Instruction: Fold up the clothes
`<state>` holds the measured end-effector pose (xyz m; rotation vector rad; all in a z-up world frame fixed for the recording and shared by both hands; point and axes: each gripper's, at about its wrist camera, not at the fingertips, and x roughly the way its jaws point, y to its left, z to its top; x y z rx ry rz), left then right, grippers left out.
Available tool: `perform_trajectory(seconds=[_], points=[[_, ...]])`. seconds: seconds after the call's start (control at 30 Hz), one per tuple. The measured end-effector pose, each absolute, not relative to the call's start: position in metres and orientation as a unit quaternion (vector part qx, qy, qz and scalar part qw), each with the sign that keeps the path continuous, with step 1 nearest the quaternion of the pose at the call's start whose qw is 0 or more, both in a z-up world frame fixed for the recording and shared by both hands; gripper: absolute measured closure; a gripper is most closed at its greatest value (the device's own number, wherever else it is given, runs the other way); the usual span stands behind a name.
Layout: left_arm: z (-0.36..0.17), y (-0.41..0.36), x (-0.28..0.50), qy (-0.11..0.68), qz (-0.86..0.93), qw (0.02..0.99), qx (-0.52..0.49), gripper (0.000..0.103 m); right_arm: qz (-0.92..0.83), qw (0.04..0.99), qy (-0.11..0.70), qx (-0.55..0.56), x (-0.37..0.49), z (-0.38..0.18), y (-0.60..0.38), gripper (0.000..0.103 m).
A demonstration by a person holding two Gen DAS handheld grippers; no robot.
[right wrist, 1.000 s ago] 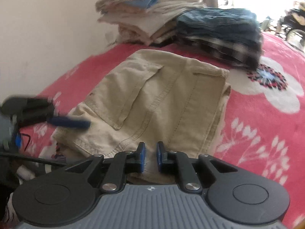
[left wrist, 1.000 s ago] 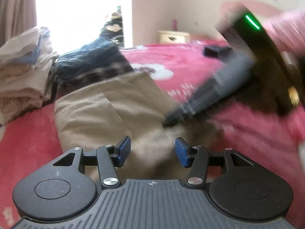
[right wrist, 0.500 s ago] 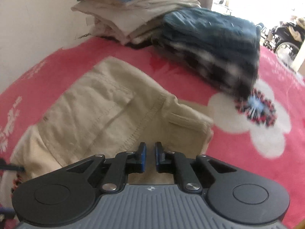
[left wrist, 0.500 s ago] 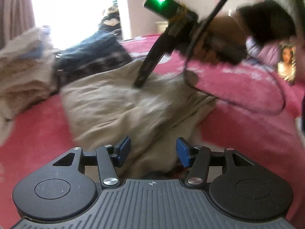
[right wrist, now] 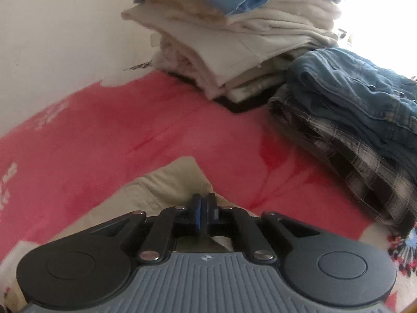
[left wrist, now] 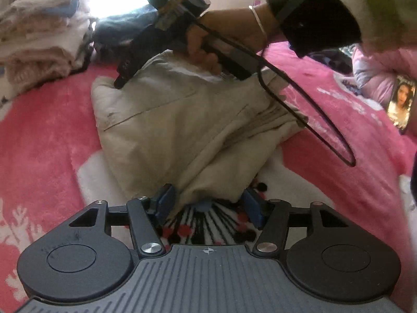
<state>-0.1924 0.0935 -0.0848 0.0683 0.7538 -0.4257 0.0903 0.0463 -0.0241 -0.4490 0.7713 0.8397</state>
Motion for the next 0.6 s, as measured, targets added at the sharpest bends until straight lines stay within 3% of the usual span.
perform_trajectory(seconds=[0.07,0.1,0.3,0.43,0.6], points=[[-0.086,0.092,-0.192,0.363,-0.204,0.908,0.032,0.043,0.388,0.819,0.361,-0.220,0.088,-0.018,0.050,0.102],[-0.087,0.091,-0.191,0.363,-0.204,0.909,0.031,0.043,0.393,0.819,0.360,-0.212,0.087,-0.010,0.049,0.095],[-0.088,0.094,-0.193,0.361,-0.211,0.908,0.033,0.042,0.406,0.812,0.366,-0.206,0.092,-0.019,0.063,0.098],[-0.087,0.094,-0.194,0.361,-0.211,0.908,0.035,0.042,0.330,0.844,0.412,-0.096,0.129,-0.007,0.028,0.092],[-0.076,0.099,-0.192,0.384,-0.215,0.898,0.024,0.045,0.295,0.876,0.381,-0.012,0.119,0.054,-0.067,0.091]])
